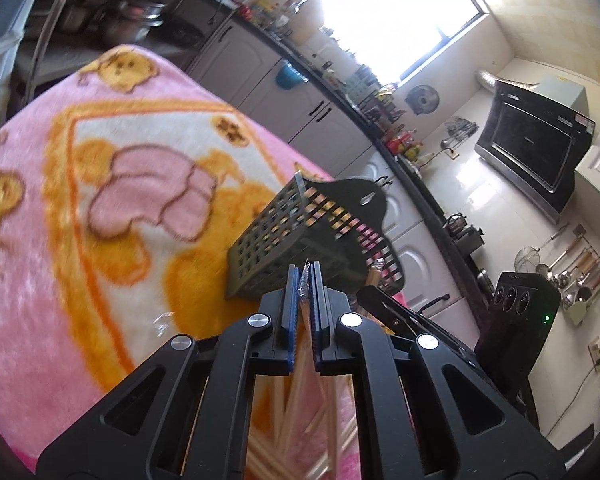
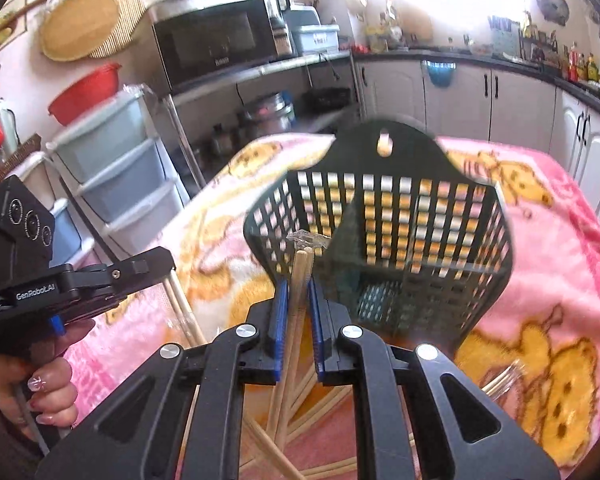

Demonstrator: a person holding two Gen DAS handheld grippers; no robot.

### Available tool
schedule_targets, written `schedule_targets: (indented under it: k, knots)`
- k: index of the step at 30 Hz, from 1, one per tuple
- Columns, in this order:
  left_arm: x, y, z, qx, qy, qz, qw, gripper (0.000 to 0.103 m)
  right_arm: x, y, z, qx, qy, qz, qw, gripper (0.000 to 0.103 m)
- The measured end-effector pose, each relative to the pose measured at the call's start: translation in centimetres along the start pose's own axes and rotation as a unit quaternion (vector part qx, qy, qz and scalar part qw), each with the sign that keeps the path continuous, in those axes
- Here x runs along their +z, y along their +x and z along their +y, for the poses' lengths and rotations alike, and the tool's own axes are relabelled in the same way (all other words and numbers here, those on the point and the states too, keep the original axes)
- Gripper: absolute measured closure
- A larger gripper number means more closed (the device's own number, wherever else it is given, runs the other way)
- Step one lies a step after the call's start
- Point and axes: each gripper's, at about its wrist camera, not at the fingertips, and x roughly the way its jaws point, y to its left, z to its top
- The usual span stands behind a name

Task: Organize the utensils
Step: 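Lift the chopstick with the right gripper and lower it upright into the green caddy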

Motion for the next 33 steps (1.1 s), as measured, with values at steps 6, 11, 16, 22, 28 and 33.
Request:
schedule_targets:
  k: [6,11,16,22,28,33]
  knots:
    - [1.3,0.1,-2.7,-0.015,0.029,-0.010,0.9994,0.101,1.5,-1.8,-0.8,0.002,-0.005,-0.034,0.999,0.096]
    - [1.8,0.4,-4.9,-0.028,0.055,-0.012,0.9980,0.101,2.4,-3.0,-0.6,0.005,-0.009,-0.055,0.998,0.096]
    - [2.2,0.5,-7.0,-0.043,0.075,-0.012,0.9962,0.101,2.9,-4.7,-0.8,0.004,-0.011,-0.076,0.997,0.096]
    - [3.0,0.3,-9.3,-0.057,0.100,-0.017,0.9932,0.101,3.8,-7.3,-0.8,0.003,-0.016,-0.107,0.994,0.097]
    - [4.2,-0.2,-11.2,-0.071,0.124,-0.030,0.9894,0.101,5.0,-9.7,-1.0,0.002,-0.023,-0.138,0.990,0.097]
    - [5.4,-0.8,-13.0,-0.076,0.142,-0.045,0.9859,0.101,6.0,-11.3,-1.5,-0.005,-0.025,-0.159,0.987,0.097]
